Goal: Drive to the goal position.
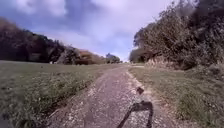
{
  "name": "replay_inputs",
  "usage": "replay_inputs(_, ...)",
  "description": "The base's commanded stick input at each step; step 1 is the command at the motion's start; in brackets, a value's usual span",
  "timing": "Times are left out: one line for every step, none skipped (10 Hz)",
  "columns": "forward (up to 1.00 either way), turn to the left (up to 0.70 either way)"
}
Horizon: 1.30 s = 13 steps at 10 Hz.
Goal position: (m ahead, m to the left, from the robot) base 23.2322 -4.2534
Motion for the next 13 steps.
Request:
replay_inputs(0.70,-0.14)
replay_inputs(0.70,-0.08)
replay_inputs(0.70,-0.04)
replay_inputs(0.70,-0.01)
replay_inputs(0.70,0.00)
replay_inputs(0.70,0.00)
replay_inputs(0.70,0.00)
replay_inputs(0.70,0.00)
replay_inputs(0.70,0.00)
replay_inputs(0.70,0.00)
replay_inputs(0.70,0.00)
replay_inputs(0.70,0.00)
replay_inputs(0.70,0.00)
